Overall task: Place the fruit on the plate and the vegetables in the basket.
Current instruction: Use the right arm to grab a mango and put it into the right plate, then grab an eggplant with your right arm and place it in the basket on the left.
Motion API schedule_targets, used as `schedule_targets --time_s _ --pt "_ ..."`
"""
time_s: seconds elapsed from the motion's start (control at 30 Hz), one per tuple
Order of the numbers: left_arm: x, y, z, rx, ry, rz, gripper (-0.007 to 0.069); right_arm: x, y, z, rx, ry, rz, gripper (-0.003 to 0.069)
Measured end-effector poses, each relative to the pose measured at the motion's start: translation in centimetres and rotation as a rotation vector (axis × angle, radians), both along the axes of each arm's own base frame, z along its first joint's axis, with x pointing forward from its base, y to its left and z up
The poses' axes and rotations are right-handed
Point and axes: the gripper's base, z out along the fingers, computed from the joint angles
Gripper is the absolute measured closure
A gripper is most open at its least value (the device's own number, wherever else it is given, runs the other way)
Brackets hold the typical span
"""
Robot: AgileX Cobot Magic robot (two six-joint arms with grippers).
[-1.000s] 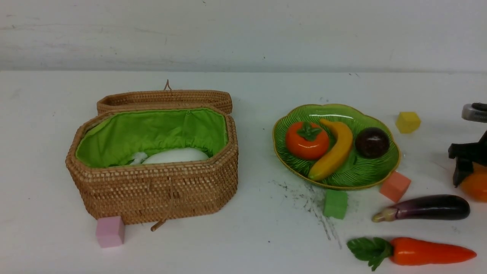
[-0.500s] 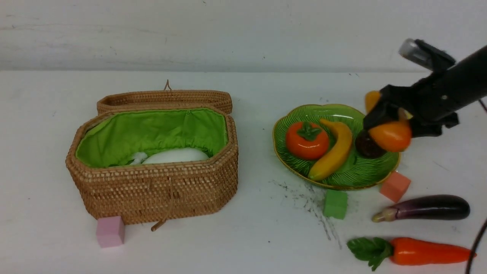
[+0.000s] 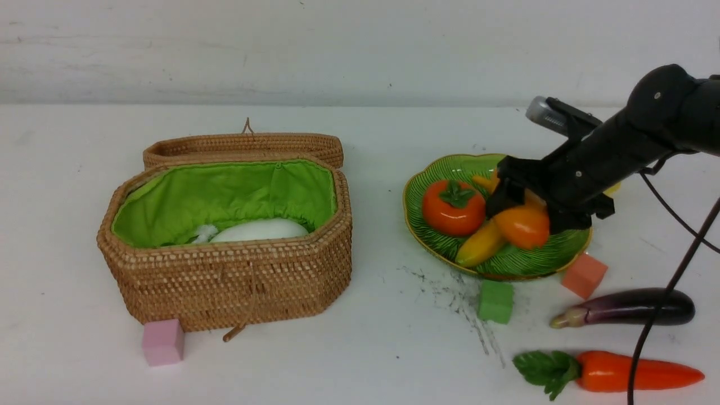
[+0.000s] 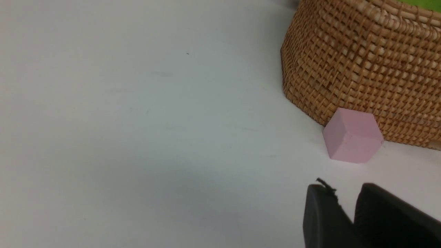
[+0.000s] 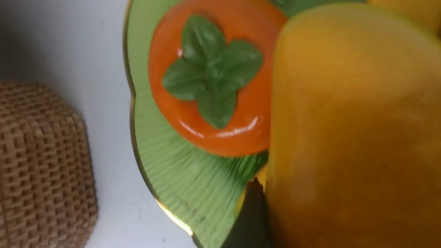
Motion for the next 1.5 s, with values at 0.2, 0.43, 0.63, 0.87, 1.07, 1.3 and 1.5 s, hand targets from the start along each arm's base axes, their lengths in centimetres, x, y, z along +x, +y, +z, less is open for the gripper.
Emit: schedule_targets --time_s 0.2,0.43,0.63,0.87,1.07,1.3,1.5 --pt "0.0 0.0 0.0 0.0 0.0 0.0 0.0475 0.0 0.0 0.0 0.005 0.006 -0.006 -0.0015" --pt "0.0 0.0 0.0 0.0 0.0 0.0 0.0468 0.0 0.0 0.0 0.016 0.015 -0.022 -0.0016" --pt "0.0 0.0 0.0 0.0 0.0 0.0 0.0461 -0.1 0.0 0.0 0.02 0.023 -0.028 -0.0011" --pt "0.0 0.0 0.0 0.0 0.0 0.0 0.0459 -1.1 -0.1 1.9 -0.021 0.017 0.019 -0.0001" --pt "0.0 0.0 0.0 0.0 0.0 0.0 0.0459 -3.3 -2.6 5.7 -0.192 -0.013 0.085 0.0013" --pt "0.0 0.0 0.0 0.0 0.0 0.0 0.0459 -5.9 -7.0 8.8 -0.385 -0.016 0.201 0.0069" --pt "0.0 0.0 0.0 0.0 0.0 0.0 0.0459 -7.6 -8.2 5.7 -0.493 -0.001 0.607 0.0153"
